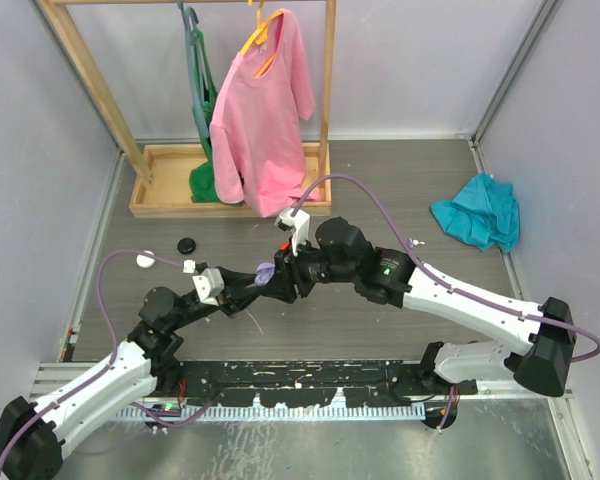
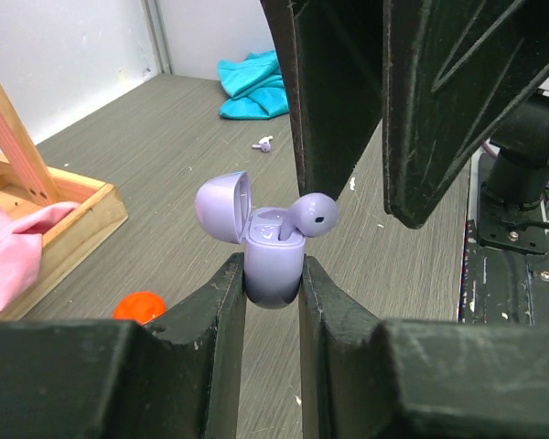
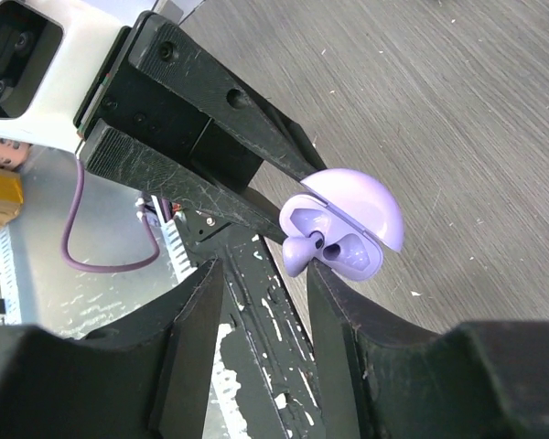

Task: Insert the wireless bluetooth earbuds into the charging case
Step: Place the earbud in the charging case.

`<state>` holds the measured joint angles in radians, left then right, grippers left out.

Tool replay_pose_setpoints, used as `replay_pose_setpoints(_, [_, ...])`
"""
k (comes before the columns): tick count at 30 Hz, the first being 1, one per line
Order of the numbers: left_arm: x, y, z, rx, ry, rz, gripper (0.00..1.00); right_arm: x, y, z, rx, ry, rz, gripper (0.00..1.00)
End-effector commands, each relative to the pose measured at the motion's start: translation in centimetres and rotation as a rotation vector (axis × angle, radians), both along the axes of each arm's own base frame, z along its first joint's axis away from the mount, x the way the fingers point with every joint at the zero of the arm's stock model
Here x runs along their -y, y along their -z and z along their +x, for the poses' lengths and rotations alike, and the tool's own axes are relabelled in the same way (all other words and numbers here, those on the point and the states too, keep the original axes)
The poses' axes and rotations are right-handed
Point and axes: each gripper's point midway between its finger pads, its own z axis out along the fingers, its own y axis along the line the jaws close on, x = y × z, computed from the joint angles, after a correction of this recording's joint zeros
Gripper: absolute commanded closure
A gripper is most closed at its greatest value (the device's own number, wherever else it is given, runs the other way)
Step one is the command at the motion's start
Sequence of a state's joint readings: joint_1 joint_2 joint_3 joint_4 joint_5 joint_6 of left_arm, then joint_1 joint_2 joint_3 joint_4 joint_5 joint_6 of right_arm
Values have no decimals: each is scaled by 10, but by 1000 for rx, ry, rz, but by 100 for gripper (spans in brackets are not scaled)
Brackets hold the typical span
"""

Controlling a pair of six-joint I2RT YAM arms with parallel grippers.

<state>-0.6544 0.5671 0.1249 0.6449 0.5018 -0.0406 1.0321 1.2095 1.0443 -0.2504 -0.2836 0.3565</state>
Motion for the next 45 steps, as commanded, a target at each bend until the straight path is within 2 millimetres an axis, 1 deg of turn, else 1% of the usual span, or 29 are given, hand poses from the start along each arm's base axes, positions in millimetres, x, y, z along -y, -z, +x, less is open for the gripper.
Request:
replay_pose_setpoints(1, [0, -32, -1, 78, -1, -55, 100, -11, -25, -5, 27, -59, 85, 53])
replay_pose_setpoints(5, [1, -32, -1, 76, 4, -52, 100, -13, -29, -4, 35, -55, 108, 53])
replay_pose_setpoints(10, [1, -32, -2, 80, 15, -51, 100, -20, -33, 3, 42, -42, 122, 52])
replay_pose_setpoints(15, [1, -32, -2, 79, 15, -50, 100, -24, -35, 14, 61, 0, 114, 52])
replay_pose_setpoints(17, [1, -32, -3, 76, 14, -52, 100, -25, -38, 13, 66, -12, 117, 52])
replay_pose_setpoints(20, [-1, -29, 6, 62, -27, -53, 100, -20, -51, 16, 116, 1, 123, 51])
replay_pose_setpoints(23, [-2, -24, 15, 33, -66, -41, 100, -9, -62, 27, 172, 57, 105, 49])
replay_pose_setpoints(25, [-2, -22, 18, 19, -77, -30, 100, 1, -56, 37, 192, 99, 63, 48])
replay_pose_setpoints(29, [-5, -16, 25, 11, -119, -9, 100, 27, -35, 66, 178, 215, -30, 48])
replay_pose_setpoints(32, [-5, -18, 25, 18, -121, -14, 100, 54, -18, 91, 171, 325, -94, 48])
replay_pose_setpoints(36, [-8, -15, 29, 17, -146, 0, 100, 97, 16, 124, 126, 480, -203, 48])
replay_pose_setpoints(39, [-7, -20, 25, 20, -129, -5, 100, 128, 42, 142, 99, 591, -289, 48])
replay_pose_setpoints(41, [-8, -22, 25, 29, -130, -16, 100, 145, 56, 151, 74, 645, -325, 48])
replay_pose_setpoints(45, [-10, -22, 27, 18, -150, -18, 100, 179, 77, 171, 30, 768, -391, 47])
